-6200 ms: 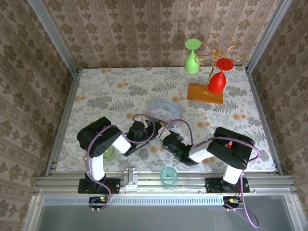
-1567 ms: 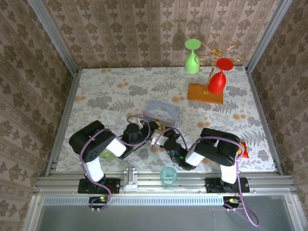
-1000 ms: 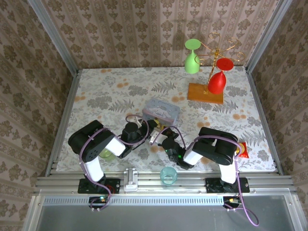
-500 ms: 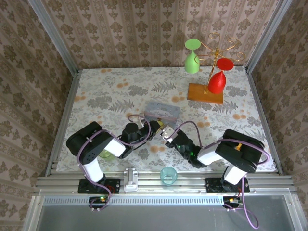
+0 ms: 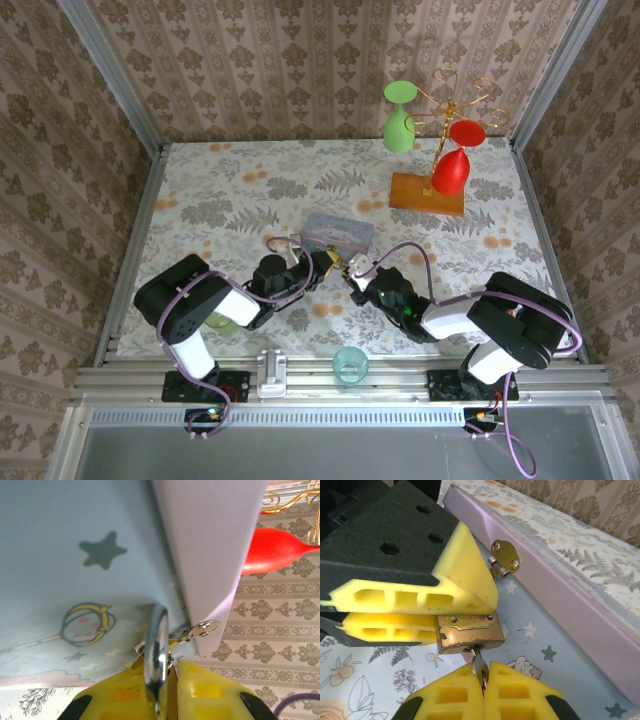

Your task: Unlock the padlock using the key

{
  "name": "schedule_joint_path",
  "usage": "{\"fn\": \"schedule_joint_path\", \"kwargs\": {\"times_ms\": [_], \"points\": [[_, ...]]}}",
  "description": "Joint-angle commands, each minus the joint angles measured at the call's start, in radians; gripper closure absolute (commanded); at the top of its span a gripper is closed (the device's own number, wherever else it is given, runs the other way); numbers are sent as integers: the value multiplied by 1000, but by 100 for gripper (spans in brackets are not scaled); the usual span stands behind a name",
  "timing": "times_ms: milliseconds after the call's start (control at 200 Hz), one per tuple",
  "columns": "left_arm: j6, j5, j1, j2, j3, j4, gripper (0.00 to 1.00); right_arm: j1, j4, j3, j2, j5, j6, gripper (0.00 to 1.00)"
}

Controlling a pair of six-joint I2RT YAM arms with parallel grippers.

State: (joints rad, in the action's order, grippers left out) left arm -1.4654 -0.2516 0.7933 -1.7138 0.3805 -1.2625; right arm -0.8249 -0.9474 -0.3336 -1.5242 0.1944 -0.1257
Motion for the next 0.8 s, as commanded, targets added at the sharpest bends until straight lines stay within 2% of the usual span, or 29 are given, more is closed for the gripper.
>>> {"fn": "schedule_joint_path", "kwargs": {"times_ms": [0, 230, 300, 400, 525, 675, 795], "points": [[27, -29, -1, 13, -6, -39, 97, 55, 77, 3, 60, -10, 93, 100], [94, -20, 3, 27, -42, -38, 77, 89, 232, -59, 91, -166, 179, 100], [116, -4, -10, 34, -68, -33, 54, 90, 243, -52, 92, -170, 207, 100], [126, -10, -50, 39, -101, -33, 40, 92, 297, -59, 75, -152, 256, 100], [154, -15, -84, 24, -122, -26, 43, 89, 285, -49, 37, -148, 315, 100], [214, -28, -88, -32, -86, 3, 56, 98, 228, -31, -4, -190, 421, 100], [266, -32, -86, -70, -59, 46, 61, 121, 264, -47, -35, -231, 570, 100]]}}
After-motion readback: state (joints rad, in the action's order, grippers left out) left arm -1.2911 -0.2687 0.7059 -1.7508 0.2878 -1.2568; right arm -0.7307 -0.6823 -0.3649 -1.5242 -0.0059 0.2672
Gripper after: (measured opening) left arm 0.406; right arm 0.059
